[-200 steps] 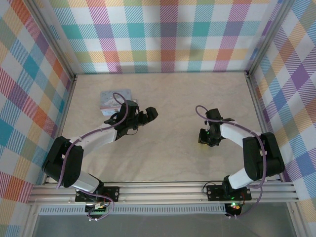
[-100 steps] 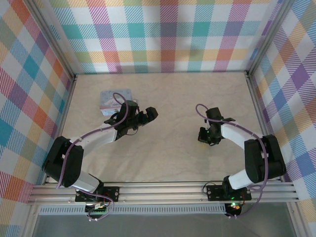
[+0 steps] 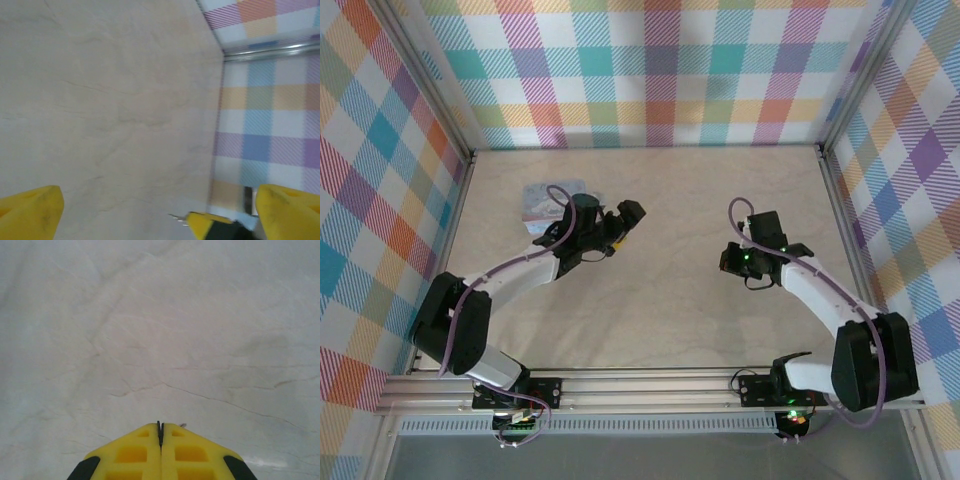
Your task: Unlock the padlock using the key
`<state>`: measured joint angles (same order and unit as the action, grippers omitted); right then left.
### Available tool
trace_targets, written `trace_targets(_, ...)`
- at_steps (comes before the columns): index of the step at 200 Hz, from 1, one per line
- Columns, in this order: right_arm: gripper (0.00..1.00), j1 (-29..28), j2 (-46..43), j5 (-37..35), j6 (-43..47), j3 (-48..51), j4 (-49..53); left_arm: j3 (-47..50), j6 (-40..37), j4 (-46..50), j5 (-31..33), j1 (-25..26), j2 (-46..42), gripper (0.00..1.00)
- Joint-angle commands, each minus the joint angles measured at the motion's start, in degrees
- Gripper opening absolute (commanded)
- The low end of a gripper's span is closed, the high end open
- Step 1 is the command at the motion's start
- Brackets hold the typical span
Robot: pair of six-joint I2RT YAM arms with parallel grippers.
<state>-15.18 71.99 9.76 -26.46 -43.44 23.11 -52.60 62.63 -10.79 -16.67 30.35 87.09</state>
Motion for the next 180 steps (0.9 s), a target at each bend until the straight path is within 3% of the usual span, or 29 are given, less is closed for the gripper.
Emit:
trace_targets(1,0.00,-0.7,-1.4,2.6,-2.4,-2.7,-3.3,-1.7,11.2,-5.4,-4.6,0.7,1.8,0.97)
trace_targets(52,0.00,-3.6,-0.2,3.3,-3.4,-7.5,-9.6,-2.2,28.2,-13.3,-6.5,1.4,4.7,0.94)
trace_targets(97,0.00,-7.9,5.0,2.2,-3.4,-14.3,-14.2,-0.6,46.1,-30.2,-3.5,4.2,10.6,0.85)
trace_targets(150,0.00,-12.1,9.2,1.8,-4.6,-17.9,-17.9,-1.1,50.8,-33.0,0.8,6.3,11.7,0.80)
trace_targets(180,0.00,-13.8,10.1,2.2,-5.5,-17.7,-19.7,-0.6,52.0,-33.8,1.7,6.7,11.7,0.69)
